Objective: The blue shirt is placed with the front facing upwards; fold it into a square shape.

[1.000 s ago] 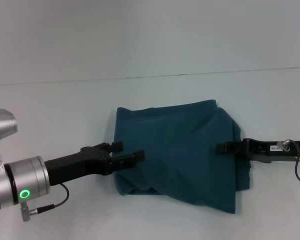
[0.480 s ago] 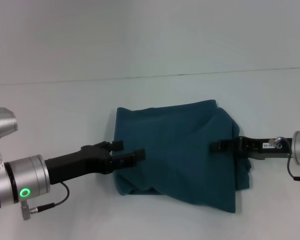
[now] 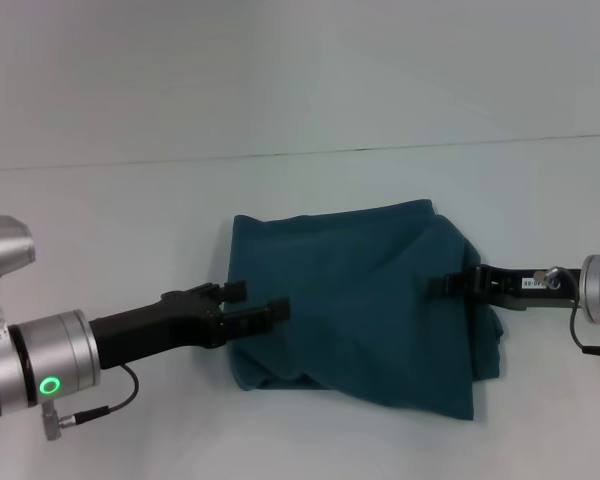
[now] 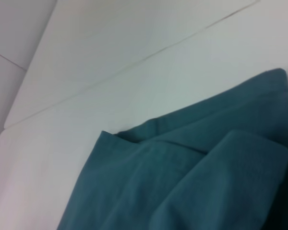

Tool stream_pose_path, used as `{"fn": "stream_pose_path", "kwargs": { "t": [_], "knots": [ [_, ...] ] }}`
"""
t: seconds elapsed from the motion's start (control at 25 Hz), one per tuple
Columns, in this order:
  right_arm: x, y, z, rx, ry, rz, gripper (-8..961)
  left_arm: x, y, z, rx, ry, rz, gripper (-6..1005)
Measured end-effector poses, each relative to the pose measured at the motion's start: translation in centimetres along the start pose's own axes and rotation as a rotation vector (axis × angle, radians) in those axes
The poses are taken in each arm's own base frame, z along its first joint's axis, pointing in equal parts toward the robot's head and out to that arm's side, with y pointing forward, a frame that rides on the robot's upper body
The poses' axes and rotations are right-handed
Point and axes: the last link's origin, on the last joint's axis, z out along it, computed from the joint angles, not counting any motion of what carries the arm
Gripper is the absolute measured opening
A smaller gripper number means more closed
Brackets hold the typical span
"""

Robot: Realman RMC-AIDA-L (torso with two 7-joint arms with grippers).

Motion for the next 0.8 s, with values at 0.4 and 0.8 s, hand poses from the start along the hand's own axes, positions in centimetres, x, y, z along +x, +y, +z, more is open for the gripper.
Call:
{"fn": "stream_pose_path", "kwargs": {
  "t": [0.4, 0.8],
  "knots": [
    [-0.2, 0.3, 0.2, -0.007, -0.001, -0.006, 85, 0.0, -0.1, -0.1, 0.003, 0.006, -0.004, 950],
    [-3.0, 1.8, -0.6, -0.060, -0.038, -0.049, 60, 0.1, -0.1, -0.1, 0.004, 0.010, -0.006, 950]
  ]
}}
